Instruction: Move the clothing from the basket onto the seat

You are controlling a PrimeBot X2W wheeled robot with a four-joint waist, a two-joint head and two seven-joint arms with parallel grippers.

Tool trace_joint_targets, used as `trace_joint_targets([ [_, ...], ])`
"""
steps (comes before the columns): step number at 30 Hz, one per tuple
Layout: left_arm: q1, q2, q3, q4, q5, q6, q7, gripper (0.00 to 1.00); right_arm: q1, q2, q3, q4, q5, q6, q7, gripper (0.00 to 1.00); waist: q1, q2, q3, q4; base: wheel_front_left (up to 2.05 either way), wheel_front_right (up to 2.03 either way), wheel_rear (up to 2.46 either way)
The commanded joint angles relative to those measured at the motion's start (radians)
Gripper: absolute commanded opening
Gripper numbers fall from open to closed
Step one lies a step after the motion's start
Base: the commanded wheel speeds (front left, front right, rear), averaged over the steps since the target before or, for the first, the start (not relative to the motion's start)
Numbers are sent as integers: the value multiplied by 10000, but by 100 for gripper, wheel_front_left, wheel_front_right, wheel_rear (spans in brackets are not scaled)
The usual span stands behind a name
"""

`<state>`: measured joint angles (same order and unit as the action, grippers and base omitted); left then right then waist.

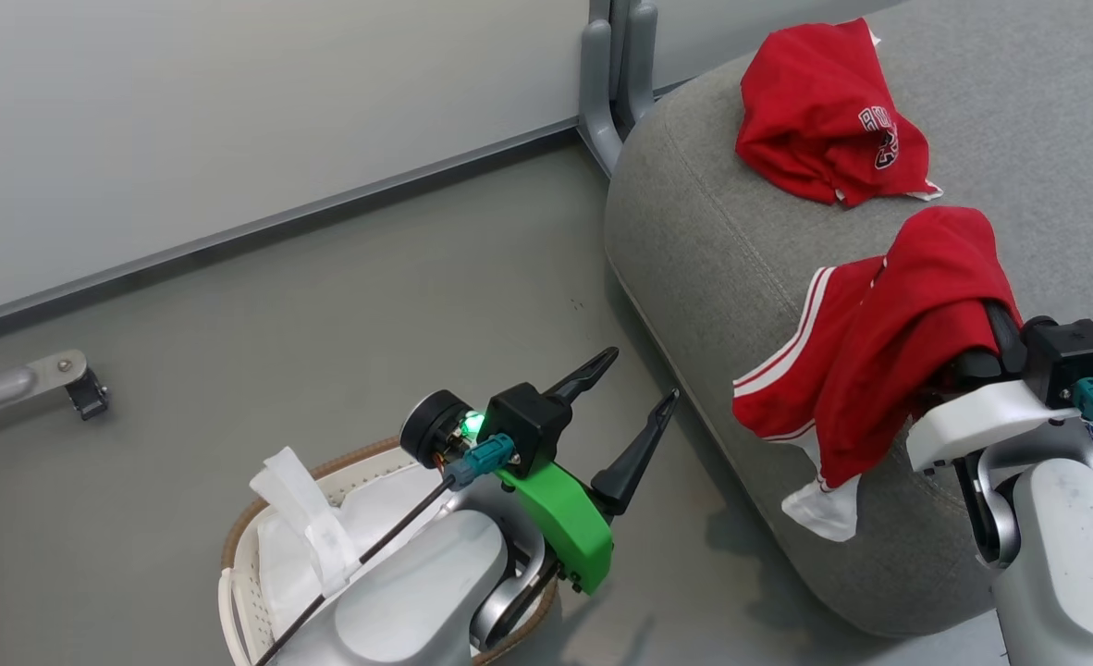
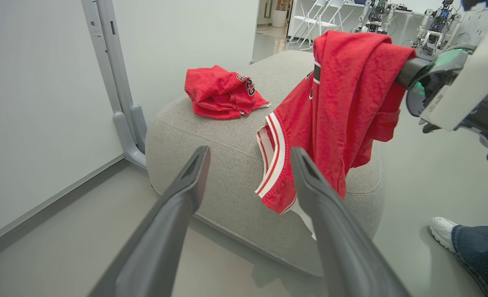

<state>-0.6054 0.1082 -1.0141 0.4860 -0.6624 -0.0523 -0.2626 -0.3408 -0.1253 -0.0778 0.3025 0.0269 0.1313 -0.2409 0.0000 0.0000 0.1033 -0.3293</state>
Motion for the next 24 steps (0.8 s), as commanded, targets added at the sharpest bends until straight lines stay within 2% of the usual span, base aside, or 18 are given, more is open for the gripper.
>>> trace_joint_targets([
  [1, -83, 9, 30, 16, 136, -49, -30, 100, -48, 12, -55, -14, 42, -11, 0, 0, 0, 0, 345, -198, 0, 0, 0],
  [7, -338, 16, 73, 101, 310, -117, -31, 100, -584, -70, -266, 301, 48, -11, 19, 0, 0, 0, 835, 97, 0, 0, 0],
  [13, -644, 204, 106, -96, 569, -5, -30, 100, -2072, -484, -403, 751, -28, -12, 93, 0, 0, 0, 1582, 458, 0, 0, 0],
  [15, -755, 256, 102, -193, 676, 57, -25, 100, -2736, -750, -424, 859, -17, -11, 209, 0, 0, 0, 1870, 616, 0, 0, 0],
  [24, -1330, 515, 50, -731, 1017, 207, 108, 100, -5978, -2798, -795, 1057, -23, -12, 1311, 0, 0, 0, 3188, 1409, 0, 0, 0],
])
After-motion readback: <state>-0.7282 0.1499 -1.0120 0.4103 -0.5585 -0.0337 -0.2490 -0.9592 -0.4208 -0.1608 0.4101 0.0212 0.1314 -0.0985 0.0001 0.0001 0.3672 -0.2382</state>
